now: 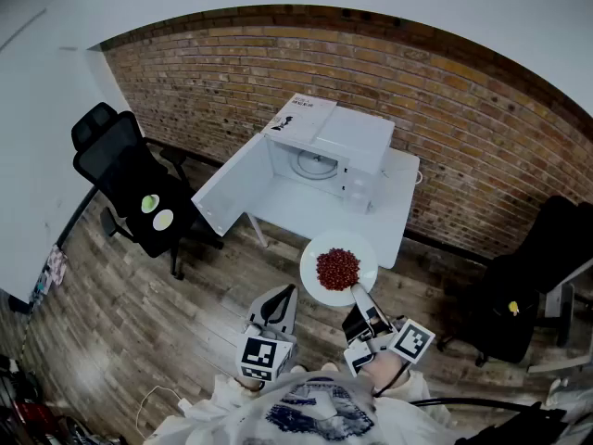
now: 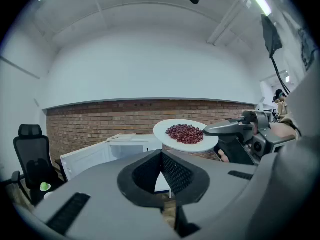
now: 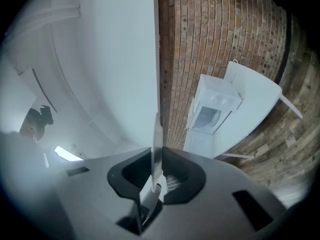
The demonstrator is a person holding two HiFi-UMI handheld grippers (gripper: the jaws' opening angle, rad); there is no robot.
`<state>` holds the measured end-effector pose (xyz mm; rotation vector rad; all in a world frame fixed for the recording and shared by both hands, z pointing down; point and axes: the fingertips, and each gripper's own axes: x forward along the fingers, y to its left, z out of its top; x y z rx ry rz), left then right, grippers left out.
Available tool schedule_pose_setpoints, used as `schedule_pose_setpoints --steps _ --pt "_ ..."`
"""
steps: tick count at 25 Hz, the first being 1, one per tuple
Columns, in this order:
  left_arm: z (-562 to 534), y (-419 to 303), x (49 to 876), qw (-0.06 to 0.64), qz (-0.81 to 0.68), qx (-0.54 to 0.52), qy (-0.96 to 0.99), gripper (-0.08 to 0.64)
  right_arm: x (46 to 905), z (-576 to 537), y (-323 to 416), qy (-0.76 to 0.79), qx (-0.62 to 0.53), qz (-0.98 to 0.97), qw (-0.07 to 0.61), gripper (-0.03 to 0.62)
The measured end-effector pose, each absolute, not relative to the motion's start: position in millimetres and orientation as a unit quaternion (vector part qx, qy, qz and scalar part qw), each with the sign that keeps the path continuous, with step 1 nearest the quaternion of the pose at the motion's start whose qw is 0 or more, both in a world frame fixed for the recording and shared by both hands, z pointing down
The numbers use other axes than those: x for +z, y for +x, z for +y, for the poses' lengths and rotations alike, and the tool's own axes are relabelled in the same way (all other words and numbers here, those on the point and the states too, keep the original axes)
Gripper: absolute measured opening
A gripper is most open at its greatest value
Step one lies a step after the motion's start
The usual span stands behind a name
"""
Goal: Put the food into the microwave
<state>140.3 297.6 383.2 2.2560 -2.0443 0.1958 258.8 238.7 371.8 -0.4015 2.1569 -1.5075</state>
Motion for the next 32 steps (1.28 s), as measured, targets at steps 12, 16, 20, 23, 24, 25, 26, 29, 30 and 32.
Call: schedule_pose_setpoints --steps 12,16,20,23,24,25,26,29,30,32 --pt "305.5 139.5 387.1 0.052 -0.681 0.060 0.728 0.006 385.5 245.0 261.1 -0.141 -0.568 0.779 0.226 0.054" --pt "299.6 142.8 386.3 0.050 -0.686 0.065 0.723 0.006 389.8 237.2 264.0 -0.137 -0.578 0.773 0.224 0.054" --pt "297.0 145.4 389.3 0.044 -0.700 0.076 0.709 0.006 392.2 232.2 266.6 -0.123 -0.581 0.774 0.220 0.054" --pt "295.2 150.3 390.3 0.043 -0.703 0.076 0.705 0.006 394.0 227.4 267.1 -0.115 -0.581 0.777 0.213 0.054" --pt "295.0 151.7 391.2 0.043 -0.705 0.076 0.704 0.006 394.2 225.6 267.4 -0.113 -0.582 0.777 0.212 0.054" --pt "295.0 152.6 392.8 0.045 -0.706 0.078 0.702 0.006 394.0 224.1 267.8 -0.111 -0.582 0.777 0.212 0.054" --pt "294.7 152.8 394.2 0.045 -0.708 0.080 0.701 0.006 393.7 222.6 268.0 -0.109 -0.582 0.777 0.213 0.054" --pt "290.9 148.9 395.2 0.045 -0.713 0.077 0.695 0.006 392.8 215.6 266.0 -0.103 -0.579 0.780 0.216 0.054" --pt "288.8 146.6 394.3 0.047 -0.714 0.076 0.694 0.006 393.0 213.1 264.2 -0.102 -0.578 0.780 0.217 0.054" --pt "283.6 140.4 395.4 0.049 -0.714 0.074 0.694 0.006 394.8 208.3 259.3 -0.101 -0.579 0.779 0.219 0.054"
